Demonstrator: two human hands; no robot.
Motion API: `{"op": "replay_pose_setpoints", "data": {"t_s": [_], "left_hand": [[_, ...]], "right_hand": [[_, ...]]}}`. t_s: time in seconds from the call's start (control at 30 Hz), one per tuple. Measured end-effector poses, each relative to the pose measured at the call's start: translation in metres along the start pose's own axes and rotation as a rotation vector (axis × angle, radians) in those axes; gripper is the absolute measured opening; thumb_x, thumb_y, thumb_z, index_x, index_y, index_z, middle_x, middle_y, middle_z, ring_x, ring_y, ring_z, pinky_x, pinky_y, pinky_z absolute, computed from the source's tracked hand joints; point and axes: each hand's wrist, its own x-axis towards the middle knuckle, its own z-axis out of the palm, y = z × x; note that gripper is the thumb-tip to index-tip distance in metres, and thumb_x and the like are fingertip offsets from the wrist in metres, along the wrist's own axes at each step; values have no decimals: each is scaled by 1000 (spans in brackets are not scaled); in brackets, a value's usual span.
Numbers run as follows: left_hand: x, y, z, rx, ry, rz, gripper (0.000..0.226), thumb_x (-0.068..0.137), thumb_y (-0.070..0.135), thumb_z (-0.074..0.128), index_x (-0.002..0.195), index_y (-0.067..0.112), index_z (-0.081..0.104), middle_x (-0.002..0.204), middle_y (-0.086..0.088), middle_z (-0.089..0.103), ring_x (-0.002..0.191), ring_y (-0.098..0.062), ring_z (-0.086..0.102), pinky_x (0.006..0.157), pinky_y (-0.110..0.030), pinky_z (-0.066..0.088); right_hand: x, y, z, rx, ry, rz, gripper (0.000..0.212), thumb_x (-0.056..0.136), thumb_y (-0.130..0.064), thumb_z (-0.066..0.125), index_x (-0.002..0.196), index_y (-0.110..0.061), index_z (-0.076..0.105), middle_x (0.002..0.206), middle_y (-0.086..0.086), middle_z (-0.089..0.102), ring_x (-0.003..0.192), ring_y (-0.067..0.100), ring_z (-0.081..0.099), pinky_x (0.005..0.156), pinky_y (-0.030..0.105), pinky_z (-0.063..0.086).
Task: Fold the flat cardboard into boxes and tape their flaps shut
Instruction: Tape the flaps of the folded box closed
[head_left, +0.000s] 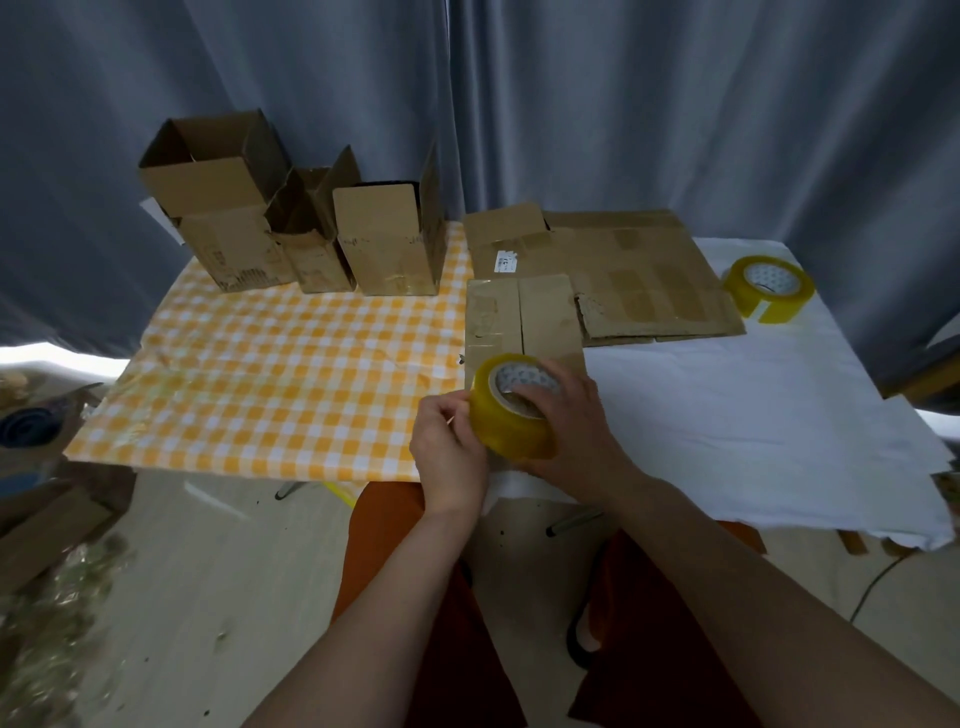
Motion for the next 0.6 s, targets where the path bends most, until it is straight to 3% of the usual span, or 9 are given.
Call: {"op": "replay_pose_setpoints", "data": {"t_s": [0.07,0.13,0.23,0.3,0.37,0.43,0.5,0.6], "left_hand": [[10,4,0,-35,27,-103,11,96,3,49,88,10,50,95,-4,64,84,-12,57,70,-7,40],[16,6,0,-83,49,-266,9,97,8,48,89,11,50,96,-8,65,84,-16,59,72,-18,44],[14,10,2,-174,32,-409,11,97,8,45,89,10,52,86,-8,64,74,-16,59,70,-29,49],[10,14,4,-230,3,-442,17,97,8,45,84,15,52,75,0,59,62,-6,58,62,-25,50],[8,18,4,-255,-23,-457,21,98,9,45,80,18,52,68,5,56,52,3,56,53,-17,48],[8,19,2,-221,-55,-453,22,97,7,46,78,18,52,66,5,57,57,-3,60,56,-20,49],[9,17,-2,-151,-68,-461,23,94,4,45,78,17,52,74,2,58,71,-15,58,63,-24,50],[15,2,-17,-117,-24,-585,19,97,5,40,88,9,57,86,-1,56,82,-19,57,81,-35,53]], "right_hand": [[-1,-3,-2,126,111,27,80,71,-22,80,138,-14,39,149,12,23,135,24,21,105,37,30],[2,-5,-6,214,297,39,75,70,-8,77,136,-10,40,143,12,34,130,18,30,102,37,37],[10,-11,-17,403,448,151,65,73,-22,68,132,-18,42,131,-1,47,117,9,45,90,30,45],[13,-13,-22,606,492,248,55,78,-33,63,129,-28,43,112,-16,56,98,-4,55,77,16,46],[12,-9,-23,733,530,295,46,84,-18,65,123,-33,46,94,-23,61,83,-10,58,64,9,46],[8,-4,-22,728,493,345,34,87,-5,63,115,-22,54,90,-21,63,81,-8,60,63,13,51],[3,0,-22,648,444,361,28,85,2,60,108,-14,57,92,-9,62,86,5,60,71,24,53],[-4,11,-29,439,398,344,45,77,9,55,116,-15,55,104,1,58,96,18,54,74,32,44]]}}
